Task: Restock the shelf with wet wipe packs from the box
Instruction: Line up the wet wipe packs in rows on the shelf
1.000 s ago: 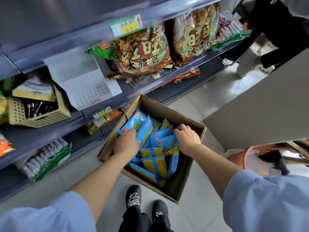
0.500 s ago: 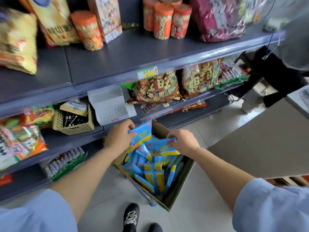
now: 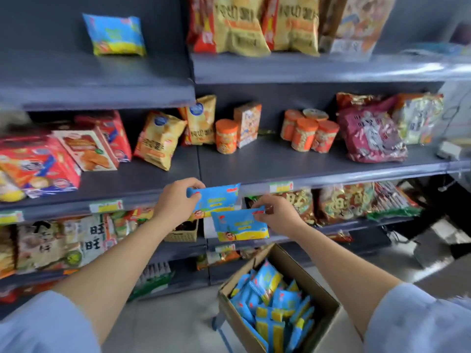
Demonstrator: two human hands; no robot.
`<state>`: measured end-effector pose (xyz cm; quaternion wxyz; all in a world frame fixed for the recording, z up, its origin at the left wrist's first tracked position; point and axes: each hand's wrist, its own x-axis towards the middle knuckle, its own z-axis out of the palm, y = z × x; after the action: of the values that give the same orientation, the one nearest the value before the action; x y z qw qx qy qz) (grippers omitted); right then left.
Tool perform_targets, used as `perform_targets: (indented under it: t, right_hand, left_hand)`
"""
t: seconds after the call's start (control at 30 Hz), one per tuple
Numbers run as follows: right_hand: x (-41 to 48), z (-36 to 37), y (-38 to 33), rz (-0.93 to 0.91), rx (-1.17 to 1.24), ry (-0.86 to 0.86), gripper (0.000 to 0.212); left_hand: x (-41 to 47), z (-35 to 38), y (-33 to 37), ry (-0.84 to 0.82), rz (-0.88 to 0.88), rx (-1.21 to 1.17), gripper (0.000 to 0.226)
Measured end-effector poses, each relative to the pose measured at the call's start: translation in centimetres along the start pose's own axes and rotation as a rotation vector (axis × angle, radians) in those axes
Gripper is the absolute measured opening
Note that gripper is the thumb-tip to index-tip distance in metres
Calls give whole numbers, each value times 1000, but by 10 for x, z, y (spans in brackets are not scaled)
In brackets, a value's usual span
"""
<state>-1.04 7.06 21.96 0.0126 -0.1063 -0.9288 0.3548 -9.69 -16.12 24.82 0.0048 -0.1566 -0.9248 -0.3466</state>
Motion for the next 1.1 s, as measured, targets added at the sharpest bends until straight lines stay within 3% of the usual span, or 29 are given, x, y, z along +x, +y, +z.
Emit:
perform_targets:
  t: [0.3,0.57,0.87,1.1]
  right_hand:
    - [52,1,-144,-148,219,17,17]
    - [74,1,-247,-333,248,62,21]
    - [88,-20,-326,-439,269,41,14]
    - [133,-40,-356,-511,354,73,15]
  left_hand:
    - [29,-140,-26,175,153,-21,16]
    - [43,-242,-49,296,197,-118,14]
    - [73,-313,-55,439,234,-157,26]
    - [123,-338,-45,472,246,-223,19]
